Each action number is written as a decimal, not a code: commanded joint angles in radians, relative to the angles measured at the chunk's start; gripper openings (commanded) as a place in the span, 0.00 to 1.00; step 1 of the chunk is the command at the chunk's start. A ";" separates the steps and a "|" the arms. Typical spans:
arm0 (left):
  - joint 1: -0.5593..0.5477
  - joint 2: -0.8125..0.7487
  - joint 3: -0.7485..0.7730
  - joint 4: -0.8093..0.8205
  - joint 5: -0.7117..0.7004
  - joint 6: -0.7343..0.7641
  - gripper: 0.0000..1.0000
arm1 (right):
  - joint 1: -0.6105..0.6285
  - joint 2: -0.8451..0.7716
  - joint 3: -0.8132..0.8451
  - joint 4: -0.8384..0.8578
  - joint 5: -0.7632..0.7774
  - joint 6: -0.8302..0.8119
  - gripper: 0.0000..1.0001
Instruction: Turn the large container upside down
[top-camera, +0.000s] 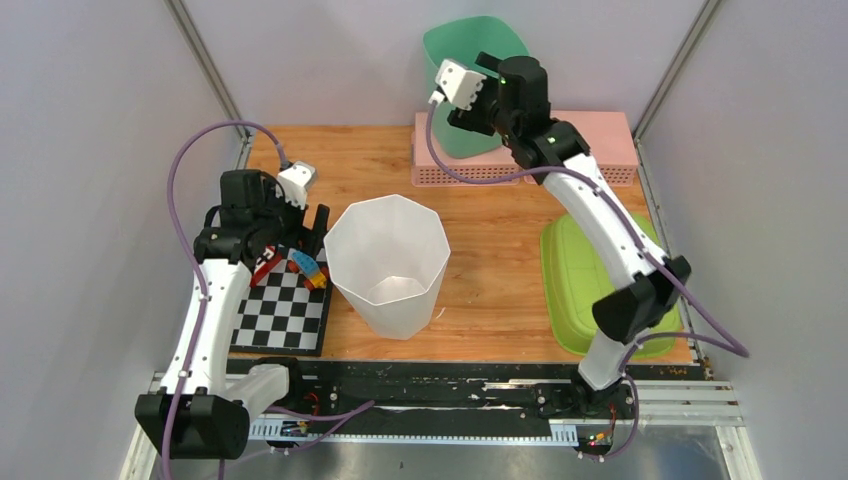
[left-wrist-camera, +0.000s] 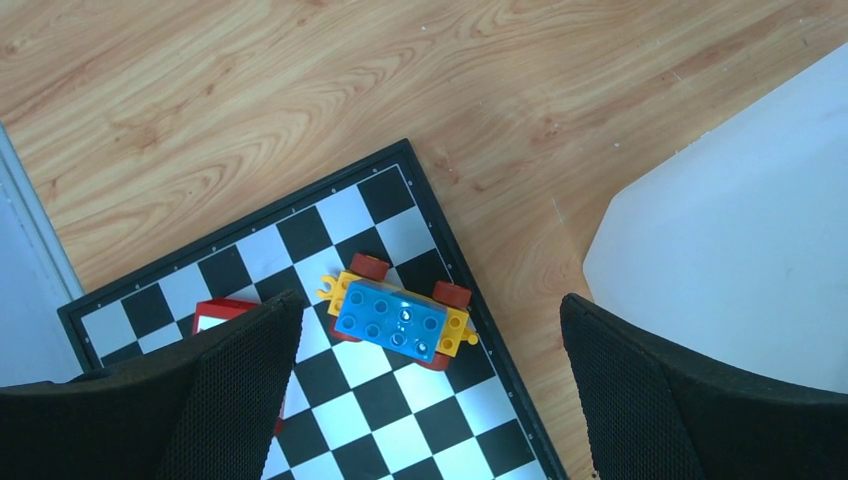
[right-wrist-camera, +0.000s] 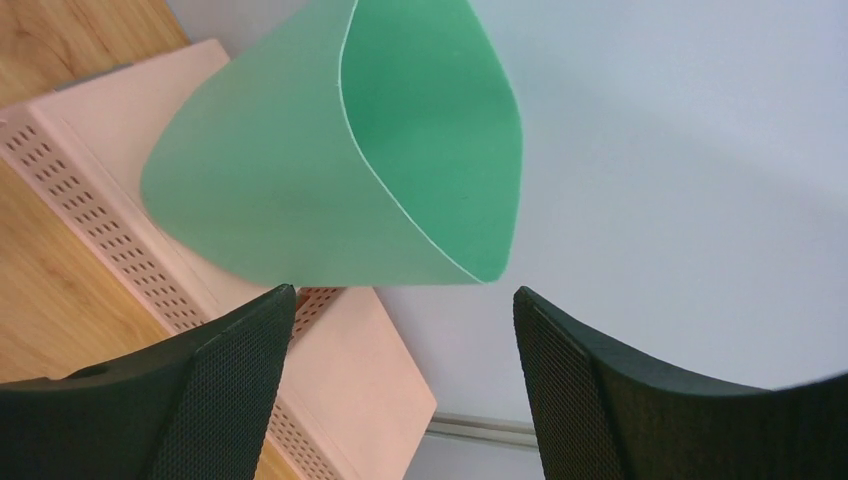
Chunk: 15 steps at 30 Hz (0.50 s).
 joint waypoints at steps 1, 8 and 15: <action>-0.005 -0.030 -0.011 0.003 -0.001 0.013 1.00 | 0.045 -0.201 -0.071 -0.064 -0.035 0.159 0.82; -0.005 -0.035 -0.011 0.006 -0.001 0.003 1.00 | 0.177 -0.440 -0.276 -0.250 -0.215 0.364 0.82; -0.005 -0.046 -0.001 -0.004 -0.004 -0.005 1.00 | 0.232 -0.502 -0.356 -0.409 -0.474 0.601 0.82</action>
